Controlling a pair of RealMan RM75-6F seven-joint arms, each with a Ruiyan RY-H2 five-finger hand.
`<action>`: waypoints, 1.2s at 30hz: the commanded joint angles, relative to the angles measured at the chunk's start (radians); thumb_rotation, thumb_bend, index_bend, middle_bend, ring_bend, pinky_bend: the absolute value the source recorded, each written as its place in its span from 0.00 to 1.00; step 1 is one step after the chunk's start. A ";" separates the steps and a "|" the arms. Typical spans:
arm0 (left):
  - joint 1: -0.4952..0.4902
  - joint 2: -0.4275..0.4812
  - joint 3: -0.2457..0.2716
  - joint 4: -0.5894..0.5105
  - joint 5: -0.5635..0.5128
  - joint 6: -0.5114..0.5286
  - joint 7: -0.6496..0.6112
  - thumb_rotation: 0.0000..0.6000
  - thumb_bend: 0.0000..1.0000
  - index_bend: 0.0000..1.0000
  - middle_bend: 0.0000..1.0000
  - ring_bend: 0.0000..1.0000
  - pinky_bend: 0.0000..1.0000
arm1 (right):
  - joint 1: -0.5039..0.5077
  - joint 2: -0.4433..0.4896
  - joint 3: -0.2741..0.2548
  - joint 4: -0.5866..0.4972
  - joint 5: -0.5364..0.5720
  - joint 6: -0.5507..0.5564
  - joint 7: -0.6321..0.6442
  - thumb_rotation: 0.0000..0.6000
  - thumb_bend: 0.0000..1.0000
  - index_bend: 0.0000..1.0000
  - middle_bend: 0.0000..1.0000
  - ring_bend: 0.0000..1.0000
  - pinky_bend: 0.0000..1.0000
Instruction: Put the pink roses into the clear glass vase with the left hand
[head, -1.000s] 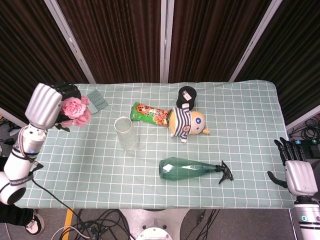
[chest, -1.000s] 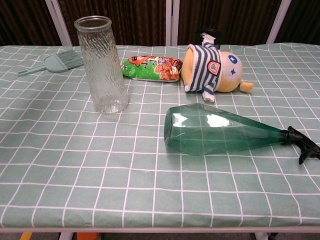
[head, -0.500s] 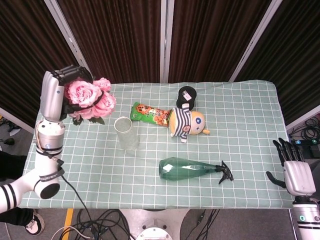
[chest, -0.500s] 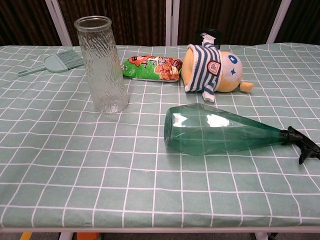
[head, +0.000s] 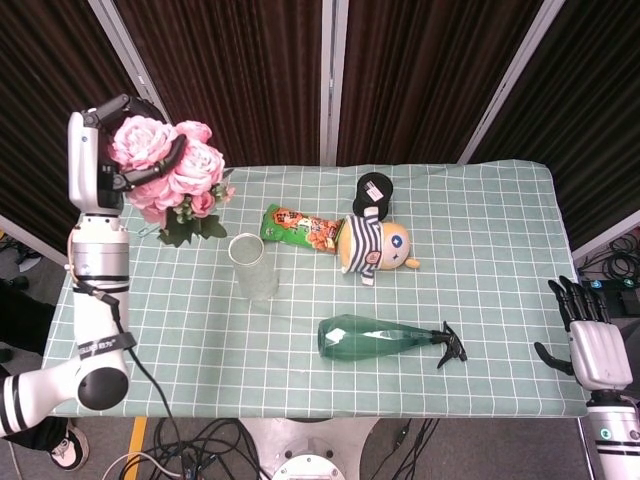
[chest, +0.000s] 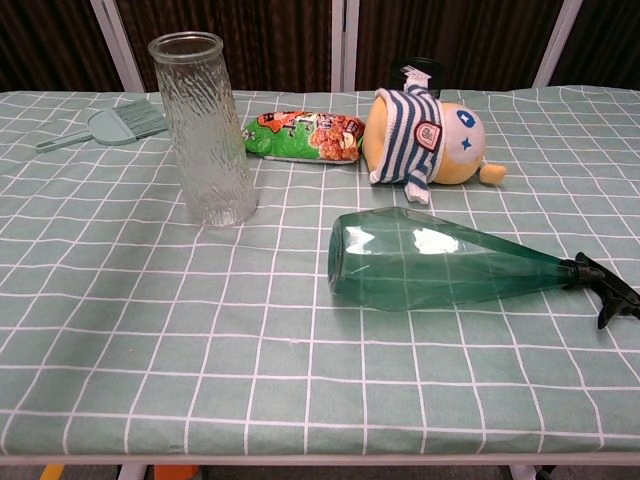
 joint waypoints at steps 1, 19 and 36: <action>-0.004 0.011 -0.058 -0.026 -0.076 -0.037 -0.036 1.00 0.33 0.66 0.63 0.59 0.75 | 0.000 -0.002 0.003 -0.002 0.008 -0.004 0.000 1.00 0.14 0.00 0.00 0.00 0.00; -0.061 -0.164 0.031 0.157 -0.051 -0.074 -0.081 1.00 0.33 0.66 0.63 0.59 0.75 | 0.008 -0.015 0.007 0.018 0.042 -0.041 0.002 1.00 0.14 0.00 0.00 0.00 0.00; 0.013 -0.261 0.194 0.211 0.141 -0.135 -0.169 1.00 0.32 0.59 0.56 0.51 0.68 | 0.021 -0.030 0.010 0.027 0.080 -0.087 -0.011 1.00 0.14 0.00 0.00 0.00 0.00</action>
